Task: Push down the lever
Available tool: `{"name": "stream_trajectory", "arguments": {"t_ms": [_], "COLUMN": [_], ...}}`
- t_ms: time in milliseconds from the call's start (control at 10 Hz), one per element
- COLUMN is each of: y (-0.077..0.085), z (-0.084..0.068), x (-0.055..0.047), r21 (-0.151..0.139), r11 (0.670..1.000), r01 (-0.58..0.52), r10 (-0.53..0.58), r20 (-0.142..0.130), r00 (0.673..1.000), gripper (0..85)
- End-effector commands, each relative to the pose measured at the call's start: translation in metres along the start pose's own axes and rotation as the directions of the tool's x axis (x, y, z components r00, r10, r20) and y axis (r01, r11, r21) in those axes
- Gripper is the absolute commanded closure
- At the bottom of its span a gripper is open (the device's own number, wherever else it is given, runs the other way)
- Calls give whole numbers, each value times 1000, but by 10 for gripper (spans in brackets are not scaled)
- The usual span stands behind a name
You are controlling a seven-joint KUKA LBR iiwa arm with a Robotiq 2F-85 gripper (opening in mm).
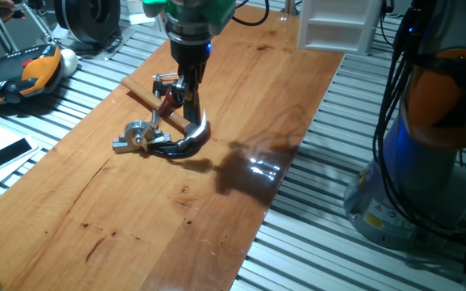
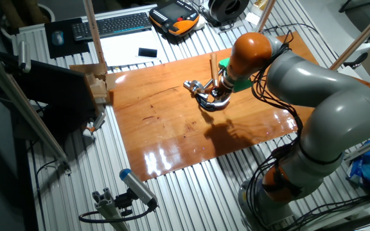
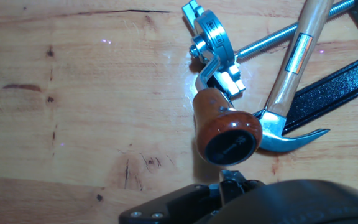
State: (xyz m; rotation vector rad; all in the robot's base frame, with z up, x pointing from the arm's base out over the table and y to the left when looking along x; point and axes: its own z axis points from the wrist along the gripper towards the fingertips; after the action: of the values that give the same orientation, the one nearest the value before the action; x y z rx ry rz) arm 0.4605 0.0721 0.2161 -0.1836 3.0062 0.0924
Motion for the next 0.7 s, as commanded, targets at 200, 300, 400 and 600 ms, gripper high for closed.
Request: {"name": "stream_trajectory", "arguments": {"t_ms": [200, 300, 400, 600], "y": [0, 0, 0, 2], "z": [4, 5, 5, 3], "x": [-1, -2, -4, -8], "r21": [5, 4, 4, 7], "r11": [1000, 1000, 1000, 1000], "r01": [2, 4, 4, 4], "r10": [-2, -4, -4, -4], "r20": [1, 4, 6, 5], "r00": [1000, 1000, 1000, 1000], "gripper": [850, 850, 850, 850]}}
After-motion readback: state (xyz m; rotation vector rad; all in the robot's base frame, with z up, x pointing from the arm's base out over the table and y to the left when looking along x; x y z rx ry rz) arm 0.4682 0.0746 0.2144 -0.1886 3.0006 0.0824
